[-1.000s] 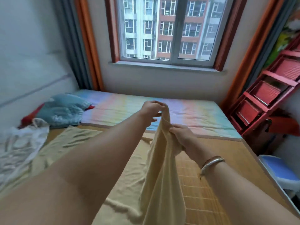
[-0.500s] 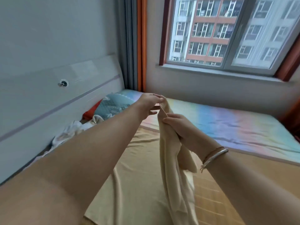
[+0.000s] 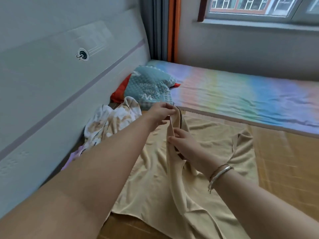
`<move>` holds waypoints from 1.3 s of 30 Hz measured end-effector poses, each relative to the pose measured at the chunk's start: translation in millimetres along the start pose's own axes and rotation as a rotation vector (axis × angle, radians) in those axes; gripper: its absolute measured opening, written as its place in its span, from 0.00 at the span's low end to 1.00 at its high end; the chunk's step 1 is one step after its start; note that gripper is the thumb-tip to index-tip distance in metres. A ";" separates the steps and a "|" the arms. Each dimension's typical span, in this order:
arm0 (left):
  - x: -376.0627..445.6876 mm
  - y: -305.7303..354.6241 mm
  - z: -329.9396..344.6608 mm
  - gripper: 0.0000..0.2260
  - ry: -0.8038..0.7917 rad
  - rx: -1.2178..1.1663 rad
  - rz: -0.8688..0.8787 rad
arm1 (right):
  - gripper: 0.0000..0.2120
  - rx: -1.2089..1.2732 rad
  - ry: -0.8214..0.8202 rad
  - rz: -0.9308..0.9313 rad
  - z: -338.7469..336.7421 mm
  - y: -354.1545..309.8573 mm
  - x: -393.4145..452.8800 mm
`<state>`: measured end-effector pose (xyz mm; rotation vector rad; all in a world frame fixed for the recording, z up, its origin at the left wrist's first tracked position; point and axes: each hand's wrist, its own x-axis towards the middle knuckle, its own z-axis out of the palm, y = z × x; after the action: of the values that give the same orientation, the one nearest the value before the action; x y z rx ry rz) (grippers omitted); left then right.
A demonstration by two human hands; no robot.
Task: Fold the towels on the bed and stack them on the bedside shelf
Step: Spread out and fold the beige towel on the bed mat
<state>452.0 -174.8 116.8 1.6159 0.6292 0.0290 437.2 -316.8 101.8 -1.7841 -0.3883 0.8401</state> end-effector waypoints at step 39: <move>-71.6 -413.4 -54.2 0.17 0.510 0.643 -0.484 | 0.45 -1.226 -0.218 -0.201 79.5 344.2 -8.0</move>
<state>215.3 -150.6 -233.0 2.0378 1.5309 -0.1348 329.5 -395.1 -225.5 -2.6720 -1.4238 0.6740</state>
